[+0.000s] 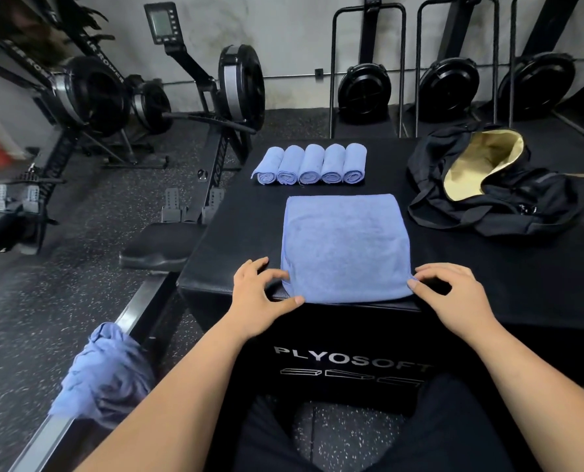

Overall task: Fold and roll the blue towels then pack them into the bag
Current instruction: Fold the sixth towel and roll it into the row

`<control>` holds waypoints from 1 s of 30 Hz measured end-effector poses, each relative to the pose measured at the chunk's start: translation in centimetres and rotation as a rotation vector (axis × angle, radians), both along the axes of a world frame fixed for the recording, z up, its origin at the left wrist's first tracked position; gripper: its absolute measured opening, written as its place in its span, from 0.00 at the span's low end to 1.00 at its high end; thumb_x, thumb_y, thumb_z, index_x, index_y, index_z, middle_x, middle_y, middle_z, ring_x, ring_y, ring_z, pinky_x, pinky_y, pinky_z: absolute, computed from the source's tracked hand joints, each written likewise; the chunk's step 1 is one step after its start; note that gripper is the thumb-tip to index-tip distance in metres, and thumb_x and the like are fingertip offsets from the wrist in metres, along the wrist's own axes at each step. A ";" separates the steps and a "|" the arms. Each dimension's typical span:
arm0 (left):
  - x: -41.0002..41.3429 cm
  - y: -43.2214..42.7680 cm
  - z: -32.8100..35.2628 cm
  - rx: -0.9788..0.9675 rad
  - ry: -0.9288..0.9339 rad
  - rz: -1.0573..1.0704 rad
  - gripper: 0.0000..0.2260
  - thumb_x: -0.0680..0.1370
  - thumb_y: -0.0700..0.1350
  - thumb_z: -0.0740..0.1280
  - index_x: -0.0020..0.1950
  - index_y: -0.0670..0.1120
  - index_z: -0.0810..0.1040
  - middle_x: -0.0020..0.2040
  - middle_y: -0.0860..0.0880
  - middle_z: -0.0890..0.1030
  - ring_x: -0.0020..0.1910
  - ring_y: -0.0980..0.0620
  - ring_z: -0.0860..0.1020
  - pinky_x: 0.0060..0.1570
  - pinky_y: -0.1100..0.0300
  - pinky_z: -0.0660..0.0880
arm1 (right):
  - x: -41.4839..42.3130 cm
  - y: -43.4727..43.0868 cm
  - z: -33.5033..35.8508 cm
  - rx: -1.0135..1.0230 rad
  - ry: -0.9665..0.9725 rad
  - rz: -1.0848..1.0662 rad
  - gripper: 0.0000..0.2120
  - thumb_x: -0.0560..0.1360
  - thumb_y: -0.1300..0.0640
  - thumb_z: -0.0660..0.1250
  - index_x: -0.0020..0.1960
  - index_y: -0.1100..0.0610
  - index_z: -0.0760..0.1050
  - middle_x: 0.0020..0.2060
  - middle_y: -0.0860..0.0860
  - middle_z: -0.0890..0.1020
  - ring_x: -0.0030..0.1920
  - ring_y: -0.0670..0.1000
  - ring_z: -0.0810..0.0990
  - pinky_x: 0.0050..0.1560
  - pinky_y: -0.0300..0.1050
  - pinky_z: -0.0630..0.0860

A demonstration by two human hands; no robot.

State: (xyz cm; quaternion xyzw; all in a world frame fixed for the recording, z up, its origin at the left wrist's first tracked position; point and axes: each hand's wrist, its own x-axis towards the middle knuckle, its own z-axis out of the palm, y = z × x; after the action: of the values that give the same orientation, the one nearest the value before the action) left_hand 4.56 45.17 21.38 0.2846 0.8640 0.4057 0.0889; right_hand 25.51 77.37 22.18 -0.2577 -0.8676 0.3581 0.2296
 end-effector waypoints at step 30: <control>0.8 0.5 -0.1 0.042 0.512 -0.019 0.19 0.75 0.51 0.73 0.64 0.49 0.77 0.69 0.52 0.75 0.71 0.49 0.70 0.74 0.50 0.64 | -0.1 -0.5 0.4 -0.179 0.079 -0.014 0.06 0.76 0.50 0.77 0.53 0.45 0.85 0.43 0.41 0.87 0.53 0.40 0.83 0.60 0.41 0.73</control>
State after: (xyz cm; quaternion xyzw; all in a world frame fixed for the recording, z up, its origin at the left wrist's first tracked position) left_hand 5.35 45.70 21.28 0.3879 0.8471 0.3373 -0.1351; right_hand 25.45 76.82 22.60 -0.2687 -0.8207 0.4423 0.2423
